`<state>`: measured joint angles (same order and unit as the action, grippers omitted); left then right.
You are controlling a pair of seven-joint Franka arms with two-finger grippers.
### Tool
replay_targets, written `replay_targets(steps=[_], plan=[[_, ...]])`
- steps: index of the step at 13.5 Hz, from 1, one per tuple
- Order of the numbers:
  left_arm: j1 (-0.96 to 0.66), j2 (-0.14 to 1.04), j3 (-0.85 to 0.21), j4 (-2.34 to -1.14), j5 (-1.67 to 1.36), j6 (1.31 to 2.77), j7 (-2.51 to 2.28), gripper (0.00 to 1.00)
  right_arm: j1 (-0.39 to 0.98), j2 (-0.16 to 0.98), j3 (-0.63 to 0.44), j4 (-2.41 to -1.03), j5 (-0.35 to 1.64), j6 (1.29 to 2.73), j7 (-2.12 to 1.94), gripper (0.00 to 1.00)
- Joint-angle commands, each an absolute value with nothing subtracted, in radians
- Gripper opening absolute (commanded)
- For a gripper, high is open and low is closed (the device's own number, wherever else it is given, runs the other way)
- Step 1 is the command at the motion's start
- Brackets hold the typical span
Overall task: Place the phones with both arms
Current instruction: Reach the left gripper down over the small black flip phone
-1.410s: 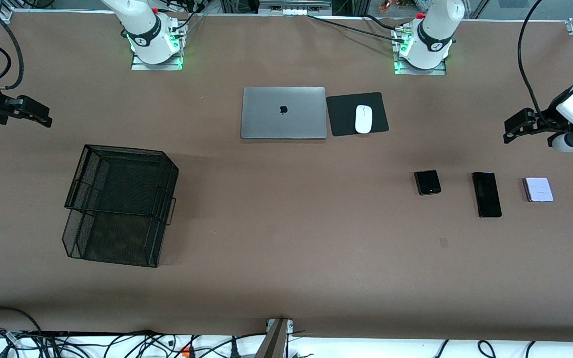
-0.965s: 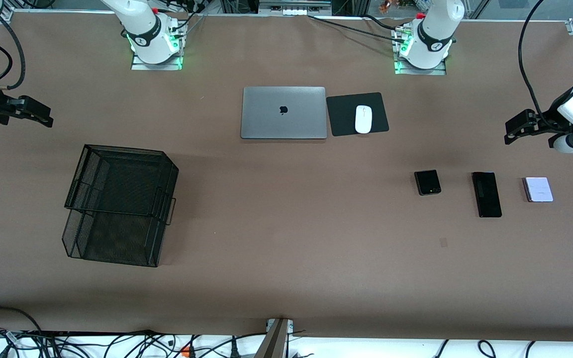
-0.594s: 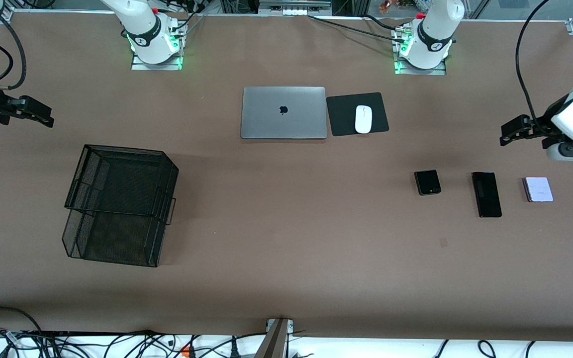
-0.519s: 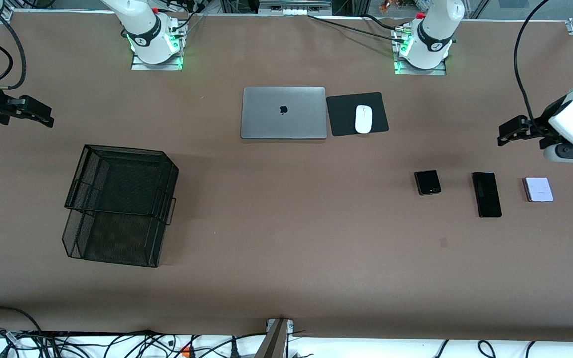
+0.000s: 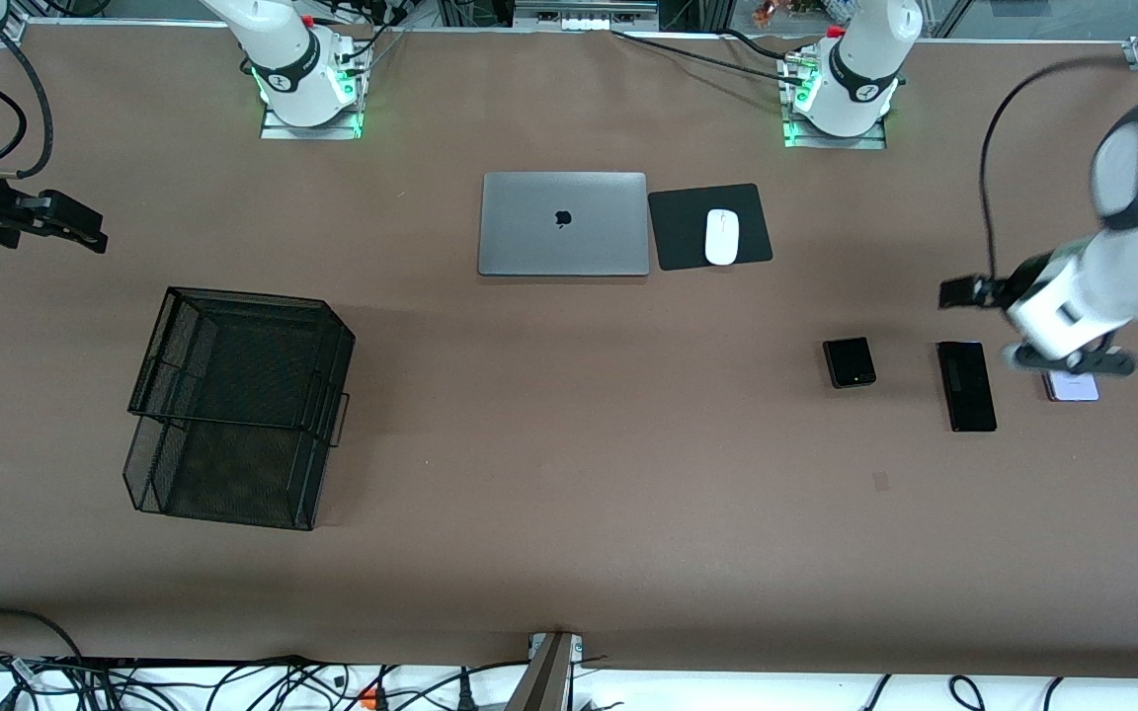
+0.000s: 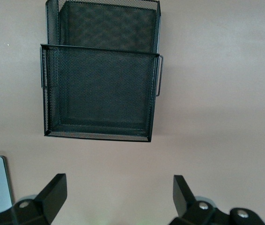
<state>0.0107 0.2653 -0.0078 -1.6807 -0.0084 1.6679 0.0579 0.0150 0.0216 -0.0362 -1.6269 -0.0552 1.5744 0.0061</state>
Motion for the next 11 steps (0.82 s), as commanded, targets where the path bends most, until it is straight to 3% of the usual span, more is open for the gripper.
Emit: replay_targets(steps=[1,3,6,11], plan=[[-0.008,0.325,-0.024,-1.782,-0.035,1.875,0.006,1.0,0.011,0.018,-0.028,-1.626,-0.054,1.569,0.018,1.0],[-0.015,0.321,-0.041,-1.978,-0.035,2.16,-0.023,1.0,0.011,0.018,-0.028,-1.626,-0.054,1.568,0.018,1.0],[-0.021,0.324,-0.049,-2.146,-0.034,2.424,-0.034,1.0,0.011,0.018,-0.028,-1.626,-0.054,1.568,0.018,1.0],[-0.021,0.367,-0.049,-2.235,-0.034,2.609,-0.064,1.0,0.011,0.02,-0.028,-1.626,-0.054,1.569,0.018,1.0]])
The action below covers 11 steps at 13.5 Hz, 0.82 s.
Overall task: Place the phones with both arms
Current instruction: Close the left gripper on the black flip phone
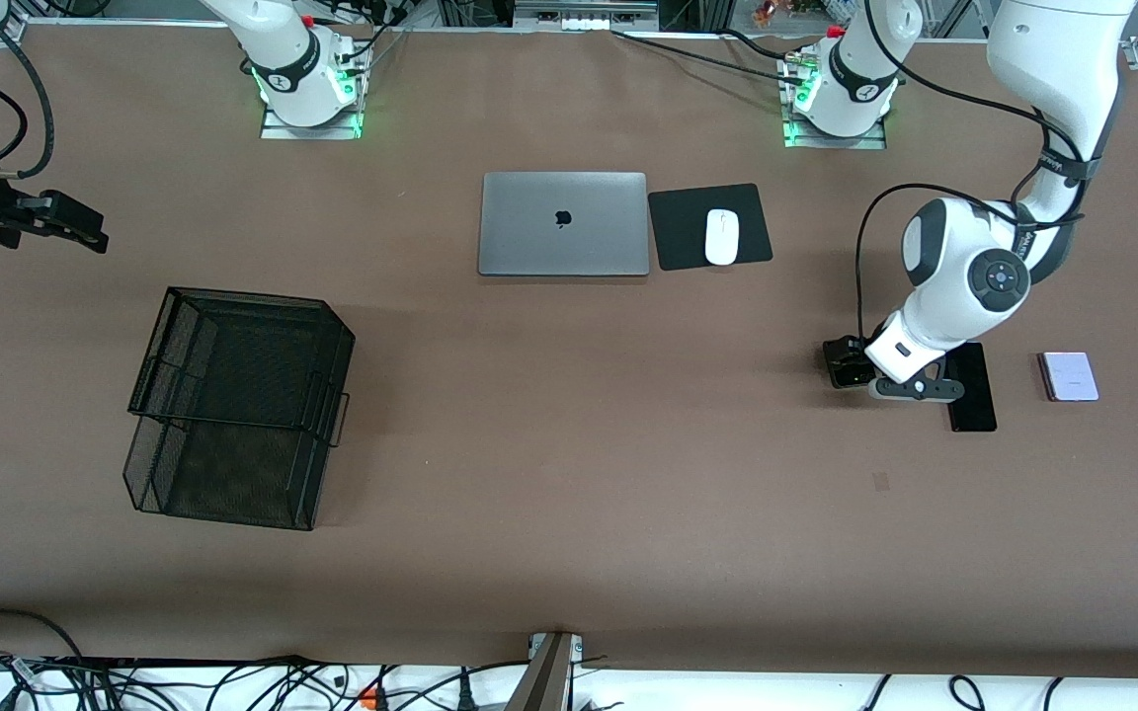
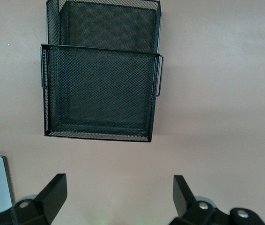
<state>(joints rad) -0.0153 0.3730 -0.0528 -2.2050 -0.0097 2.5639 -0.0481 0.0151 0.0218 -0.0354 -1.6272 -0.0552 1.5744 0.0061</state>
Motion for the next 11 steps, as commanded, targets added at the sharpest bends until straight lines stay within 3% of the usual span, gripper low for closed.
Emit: replay_targets(steps=[1,11], plan=[[-0.021,0.376,-0.049,-2.237,-0.034,2.614,-0.081,1.0,0.012,0.018,-0.028,-1.626,-0.054,1.569,0.018,1.0],[-0.021,0.454,-0.049,-2.238,-0.031,2.669,-0.135,1.0,0.014,0.026,-0.028,-1.628,-0.054,1.568,0.018,1.0]])
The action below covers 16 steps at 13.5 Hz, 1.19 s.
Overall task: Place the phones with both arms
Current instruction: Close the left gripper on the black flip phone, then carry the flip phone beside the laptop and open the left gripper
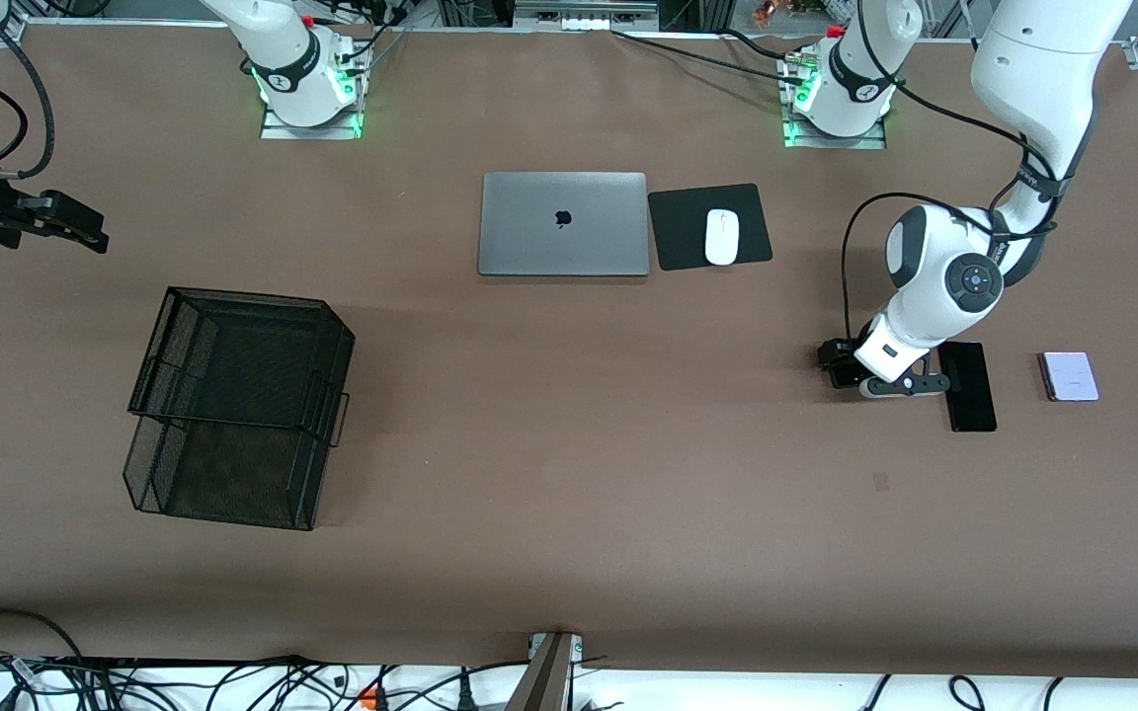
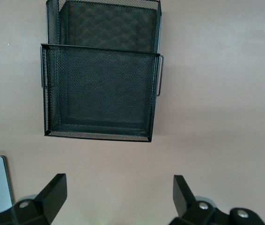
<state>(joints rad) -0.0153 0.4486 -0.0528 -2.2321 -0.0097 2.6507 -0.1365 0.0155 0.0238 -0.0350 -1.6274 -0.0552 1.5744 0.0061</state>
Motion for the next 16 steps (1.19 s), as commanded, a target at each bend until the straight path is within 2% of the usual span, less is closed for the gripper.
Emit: replay_targets(steps=[1,2,3,4,6,8,10,12,16], plan=[[-0.021,0.459,-0.049,-2.237,-0.031,2.669,-0.135,0.92,0.02,0.029,-0.028,-1.628,-0.054,1.571,0.018,1.0],[-0.021,0.459,-0.051,-2.237,-0.031,2.668,-0.137,0.55,0.024,0.032,-0.028,-1.626,-0.054,1.574,0.021,1.0],[-0.02,0.459,-0.049,-2.234,-0.031,2.663,-0.137,0.37,0.026,0.032,-0.028,-1.626,-0.054,1.569,0.023,1.0],[-0.018,0.456,-0.049,-2.227,-0.031,2.654,-0.13,0.26,0.028,0.032,-0.028,-1.626,-0.054,1.568,0.023,1.0],[-0.023,0.405,-0.054,-2.203,-0.029,2.575,-0.137,0.26,0.028,0.032,-0.028,-1.626,-0.054,1.569,0.023,1.0],[-0.023,0.387,-0.112,-2.087,-0.031,2.35,-0.14,0.26,0.028,0.032,-0.028,-1.626,-0.055,1.566,0.025,1.0],[-0.025,0.393,-0.234,-1.981,-0.035,2.217,-0.219,0.26,0.028,0.032,-0.028,-1.626,-0.054,1.572,0.025,1.0],[-0.075,0.432,-0.337,-1.89,-0.034,2.214,-0.369,0.28,0.028,0.032,-0.028,-1.626,-0.055,1.568,0.026,1.0],[-0.294,0.679,-0.345,-1.588,-0.022,2.253,-0.538,0.28,0.028,0.032,-0.028,-1.626,-0.055,1.569,0.026,1.0]])
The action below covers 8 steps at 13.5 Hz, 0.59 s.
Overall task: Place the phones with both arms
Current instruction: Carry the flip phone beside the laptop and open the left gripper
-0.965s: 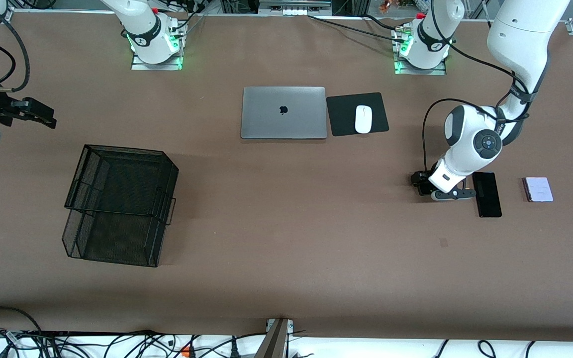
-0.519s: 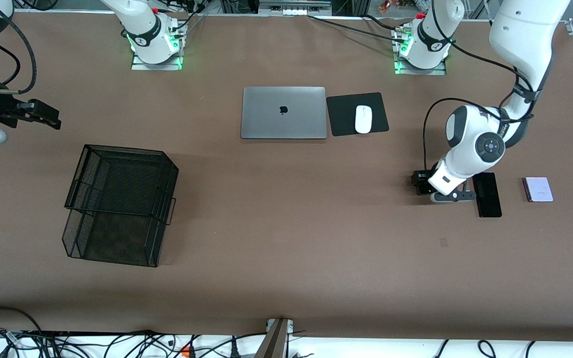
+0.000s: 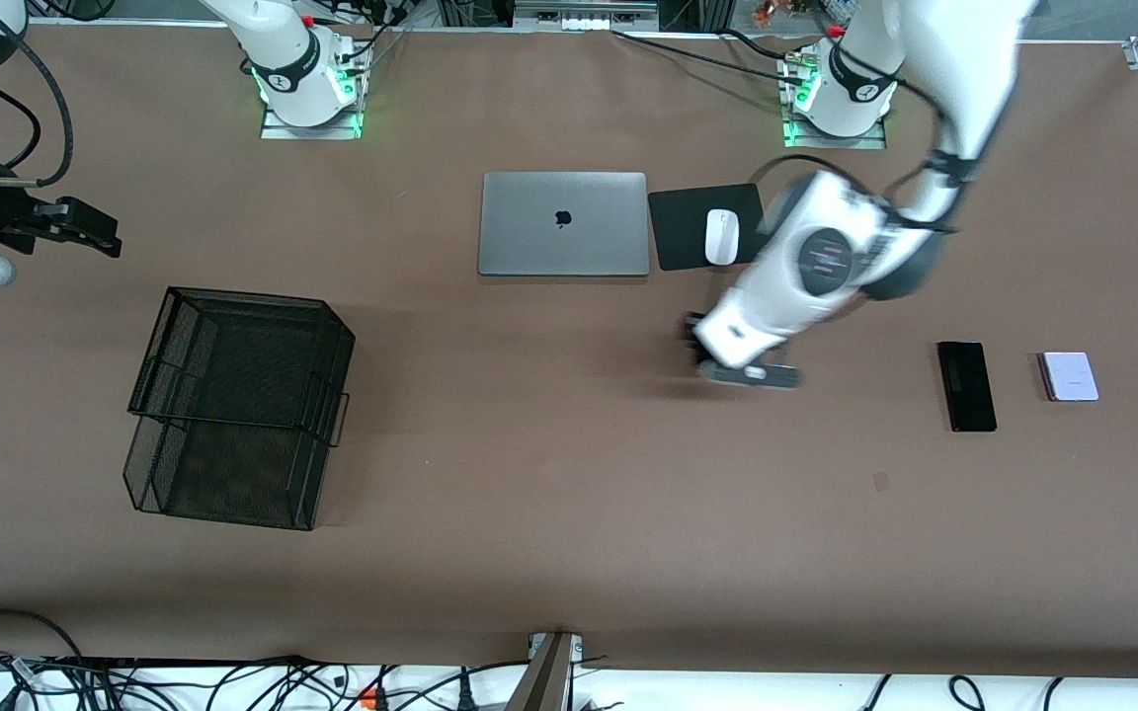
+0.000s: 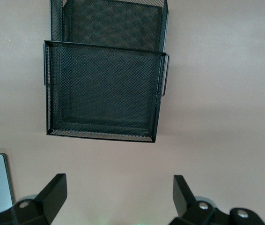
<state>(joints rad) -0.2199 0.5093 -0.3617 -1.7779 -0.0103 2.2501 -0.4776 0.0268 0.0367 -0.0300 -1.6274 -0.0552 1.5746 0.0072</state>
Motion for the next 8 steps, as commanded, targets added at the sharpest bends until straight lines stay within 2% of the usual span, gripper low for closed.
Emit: replay_targets(steps=[1,2,3,5,6,8], plan=[[-0.336,0.728,-0.342,-1.548,-0.023,2.304,-0.605,0.28,0.028,0.032,-0.028,-1.626,-0.055,1.571,0.026,1.0],[-0.371,0.765,-0.339,-1.543,-0.023,2.365,-0.668,0.28,0.028,0.032,-0.028,-1.626,-0.055,1.569,0.026,1.0],[-0.399,0.806,-0.337,-1.551,-0.021,2.438,-0.714,0.4,0.028,0.032,-0.028,-1.626,-0.055,1.566,0.026,1.0],[-0.422,0.865,-0.334,-1.555,-0.02,2.532,-0.748,0.47,0.028,0.032,-0.028,-1.626,-0.054,1.569,0.026,1.0],[-0.416,0.859,-0.334,-1.555,-0.02,2.53,-0.758,0.99,0.028,0.034,-0.028,-1.626,-0.054,1.574,0.026,1.0],[-0.399,0.827,-0.336,-1.554,-0.02,2.461,-0.759,1.0,0.032,0.041,-0.026,-1.626,-0.054,1.581,0.028,1.0]])
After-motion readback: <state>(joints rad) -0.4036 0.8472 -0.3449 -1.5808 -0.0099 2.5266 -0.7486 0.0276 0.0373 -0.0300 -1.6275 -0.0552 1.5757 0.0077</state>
